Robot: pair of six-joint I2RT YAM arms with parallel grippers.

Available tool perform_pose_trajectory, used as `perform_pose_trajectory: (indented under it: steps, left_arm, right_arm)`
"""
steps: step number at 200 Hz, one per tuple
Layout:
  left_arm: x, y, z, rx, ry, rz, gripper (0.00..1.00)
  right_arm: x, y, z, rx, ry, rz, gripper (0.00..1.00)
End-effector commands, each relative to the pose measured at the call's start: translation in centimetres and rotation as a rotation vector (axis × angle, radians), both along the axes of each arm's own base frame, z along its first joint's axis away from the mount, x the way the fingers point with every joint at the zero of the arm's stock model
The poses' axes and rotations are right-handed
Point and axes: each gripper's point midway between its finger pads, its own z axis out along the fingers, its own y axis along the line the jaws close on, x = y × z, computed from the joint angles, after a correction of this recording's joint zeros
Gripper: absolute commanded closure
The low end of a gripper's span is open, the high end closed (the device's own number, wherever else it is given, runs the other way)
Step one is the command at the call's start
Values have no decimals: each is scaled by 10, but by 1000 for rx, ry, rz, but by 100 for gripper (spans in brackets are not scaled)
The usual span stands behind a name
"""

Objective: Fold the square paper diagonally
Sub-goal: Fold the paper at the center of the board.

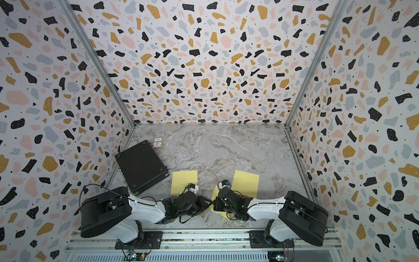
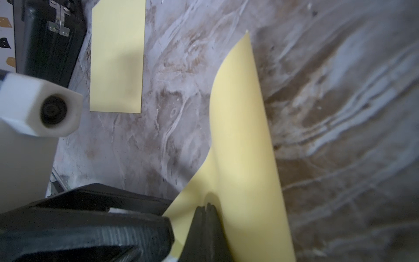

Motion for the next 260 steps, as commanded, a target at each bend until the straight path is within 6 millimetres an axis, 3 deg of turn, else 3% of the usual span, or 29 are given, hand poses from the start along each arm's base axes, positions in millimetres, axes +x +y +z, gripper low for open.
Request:
perform_pose_trajectory:
  steps: [1, 69, 131, 205, 260]
  left_arm:
    - [8, -6, 14, 3, -51, 4, 68]
    - [10, -14, 19, -21, -56, -8, 70]
    - [1, -13, 3, -16, -6, -23, 74]
    - [-10, 6, -19, 83, 30, -38, 79]
    - [-23, 23, -39, 187, 47, -66, 93]
  right_arm:
    - [-16, -27, -28, -124, 70, 1, 100]
    - [-16, -25, -28, -121, 73, 4, 100]
    - [-16, -25, -31, -122, 78, -4, 100]
    - [-13, -27, -24, -120, 59, -16, 100]
    - [-6, -25, 6, -109, -4, -8, 81]
